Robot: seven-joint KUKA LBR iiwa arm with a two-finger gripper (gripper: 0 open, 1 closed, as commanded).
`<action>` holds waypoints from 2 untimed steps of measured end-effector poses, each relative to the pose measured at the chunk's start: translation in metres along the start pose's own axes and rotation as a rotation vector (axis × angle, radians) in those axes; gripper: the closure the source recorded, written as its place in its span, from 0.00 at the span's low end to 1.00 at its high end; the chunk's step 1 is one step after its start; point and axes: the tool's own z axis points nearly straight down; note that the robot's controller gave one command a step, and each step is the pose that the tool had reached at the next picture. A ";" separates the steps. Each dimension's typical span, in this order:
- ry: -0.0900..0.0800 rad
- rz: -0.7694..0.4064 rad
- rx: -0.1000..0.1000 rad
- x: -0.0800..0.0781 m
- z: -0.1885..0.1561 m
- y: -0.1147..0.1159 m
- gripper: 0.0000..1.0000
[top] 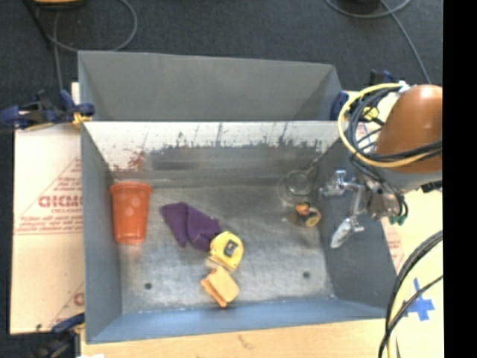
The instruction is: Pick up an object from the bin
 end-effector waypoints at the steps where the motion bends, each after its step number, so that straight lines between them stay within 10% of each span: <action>1: 0.014 -0.066 -0.007 -0.034 -0.007 0.027 0.00; 2: -0.005 -0.028 -0.002 -0.046 0.015 0.017 0.00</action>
Offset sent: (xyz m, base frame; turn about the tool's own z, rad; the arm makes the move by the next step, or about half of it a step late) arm 0.0459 -0.0038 -0.0772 -0.2019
